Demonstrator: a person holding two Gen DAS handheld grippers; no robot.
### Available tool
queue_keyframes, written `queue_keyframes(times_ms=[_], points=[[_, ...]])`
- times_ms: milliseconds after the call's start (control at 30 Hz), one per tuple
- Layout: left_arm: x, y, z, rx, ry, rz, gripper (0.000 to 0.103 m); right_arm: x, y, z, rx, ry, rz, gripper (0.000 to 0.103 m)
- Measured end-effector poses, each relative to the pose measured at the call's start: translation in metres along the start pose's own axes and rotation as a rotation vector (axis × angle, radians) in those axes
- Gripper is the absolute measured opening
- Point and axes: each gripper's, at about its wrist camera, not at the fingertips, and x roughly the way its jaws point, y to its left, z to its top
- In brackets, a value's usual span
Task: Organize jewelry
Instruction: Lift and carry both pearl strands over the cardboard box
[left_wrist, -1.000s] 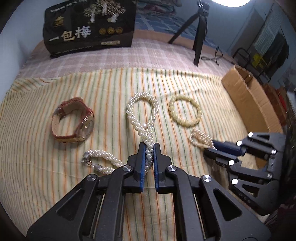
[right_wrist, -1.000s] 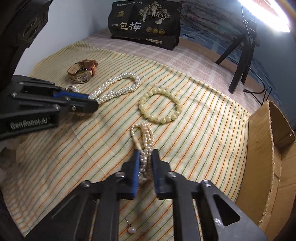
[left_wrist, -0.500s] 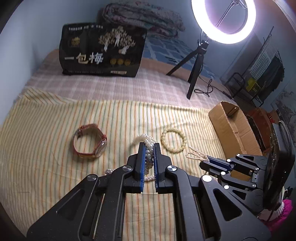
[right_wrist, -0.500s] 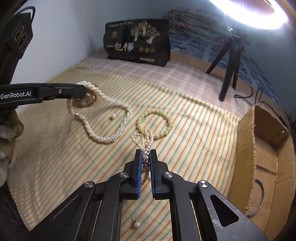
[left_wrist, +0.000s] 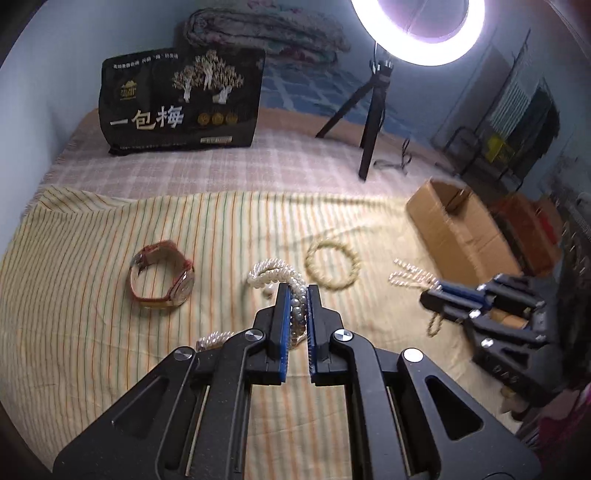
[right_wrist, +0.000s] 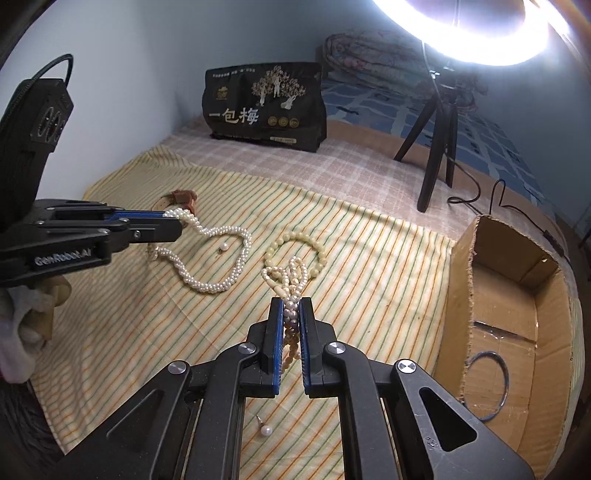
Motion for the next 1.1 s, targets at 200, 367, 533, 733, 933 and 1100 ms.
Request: queue_keyframes(times_ms=[200,367,533,733,933,1100], points=[[-0.033,-0.011,0.017,-0.012,-0.076,-0.036,0.005,-0.017,-0.010,0.004,0.024,-0.035,-0.001,0.006],[-0.059,-0.031,0.028,0.004,-0.122,-0.060,0.005,-0.033,-0.017,0.007,0.044,-0.061,-0.008,0.006],[-0.085,-0.056,0.035,0.024,-0.160,-0.083,0.005,-0.054,-0.024,0.005,0.059,-0.086,-0.011,0.006],[-0.103,-0.082,0.043,0.047,-0.187,-0.105,0.005,-0.085,-0.038,0.001,0.090,-0.122,-0.029,0.006],[-0.115,-0.112,0.045,0.073,-0.204,-0.138,0.005,-0.114,-0.063,-0.005,0.131,-0.143,-0.069,0.006],[-0.120,-0.144,0.047,0.103,-0.212,-0.173,0.005,-0.132,-0.087,-0.014,0.171,-0.160,-0.105,0.006]])
